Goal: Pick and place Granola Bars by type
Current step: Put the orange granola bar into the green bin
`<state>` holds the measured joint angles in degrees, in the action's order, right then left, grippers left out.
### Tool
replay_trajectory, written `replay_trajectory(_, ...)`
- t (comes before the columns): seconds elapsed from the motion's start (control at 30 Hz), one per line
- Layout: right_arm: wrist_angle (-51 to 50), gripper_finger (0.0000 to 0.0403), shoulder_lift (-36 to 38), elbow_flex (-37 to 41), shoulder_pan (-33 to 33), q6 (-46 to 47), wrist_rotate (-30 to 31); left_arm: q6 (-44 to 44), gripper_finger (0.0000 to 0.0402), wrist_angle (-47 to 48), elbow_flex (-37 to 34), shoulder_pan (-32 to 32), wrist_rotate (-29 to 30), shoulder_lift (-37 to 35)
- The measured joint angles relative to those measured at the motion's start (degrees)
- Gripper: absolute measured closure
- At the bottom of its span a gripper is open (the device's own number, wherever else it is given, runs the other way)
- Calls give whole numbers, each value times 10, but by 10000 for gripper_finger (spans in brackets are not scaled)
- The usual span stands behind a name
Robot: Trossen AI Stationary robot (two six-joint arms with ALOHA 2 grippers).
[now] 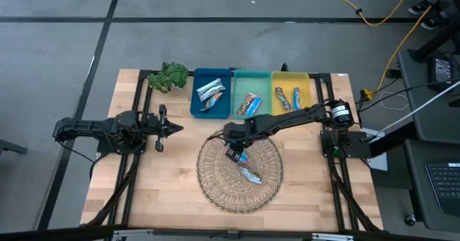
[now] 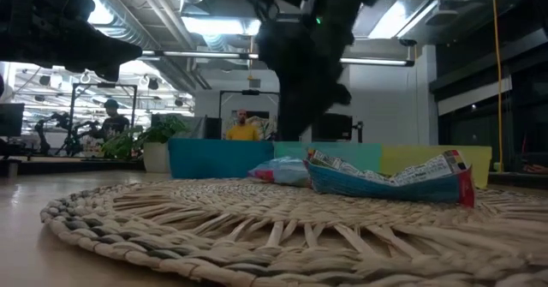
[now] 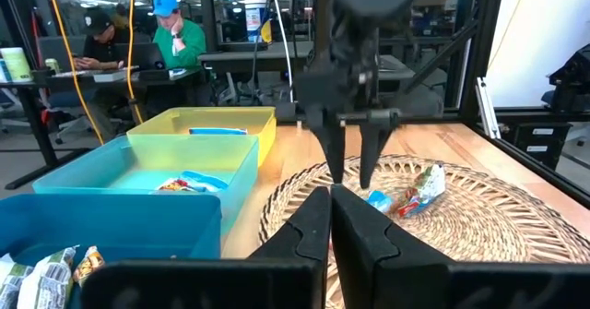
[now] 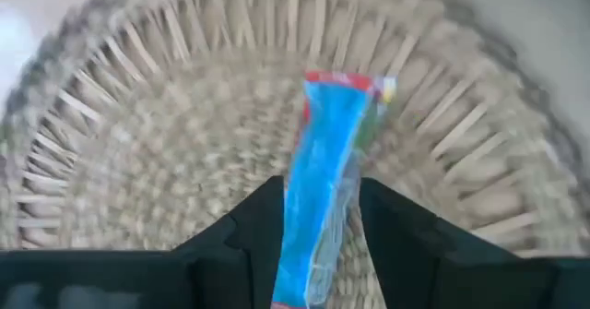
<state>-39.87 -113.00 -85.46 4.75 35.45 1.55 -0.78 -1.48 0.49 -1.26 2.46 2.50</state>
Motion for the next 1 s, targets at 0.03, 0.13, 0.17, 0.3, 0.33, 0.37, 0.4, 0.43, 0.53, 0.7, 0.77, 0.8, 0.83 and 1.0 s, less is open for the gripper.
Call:
replay_trajectory(0.03,-7,257,0,-12,0,-9,5,0,397,0,0,0,0,0)
replay_trajectory(0.13,-28,257,1,-43,0,-28,18,0,397,0,0,0,0,0)
replay_trajectory(0.17,-35,257,1,-54,0,-34,19,0,397,0,0,0,0,0)
replay_trajectory(0.3,-46,257,2,-71,0,-46,29,0,398,0,0,0,0,0)
replay_trajectory(0.33,-49,257,2,-71,0,-46,29,0,398,0,0,0,0,0)
replay_trajectory(0.37,-53,257,1,-69,0,-47,29,0,398,0,0,0,0,0)
replay_trajectory(0.4,-51,257,2,-63,0,-47,29,0,398,0,0,0,0,0)
replay_trajectory(0.43,-48,257,2,-54,0,-46,29,0,398,0,0,0,0,0)
replay_trajectory(0.53,-47,246,1,-26,2,-45,23,0,398,0,0,0,0,0)
replay_trajectory(0.7,10,186,1,12,2,-46,-16,0,397,0,0,0,0,0)
replay_trajectory(0.77,37,155,1,22,2,-39,-16,0,396,0,0,0,0,0)
replay_trajectory(0.8,41,140,1,26,2,-32,-16,0,396,0,0,0,0,0)
replay_trajectory(0.83,44,126,1,30,2,-27,-14,0,396,0,0,0,0,0)
replay_trajectory(1.0,56,89,-5,52,2,-14,18,0,398,0,0,0,0,0)
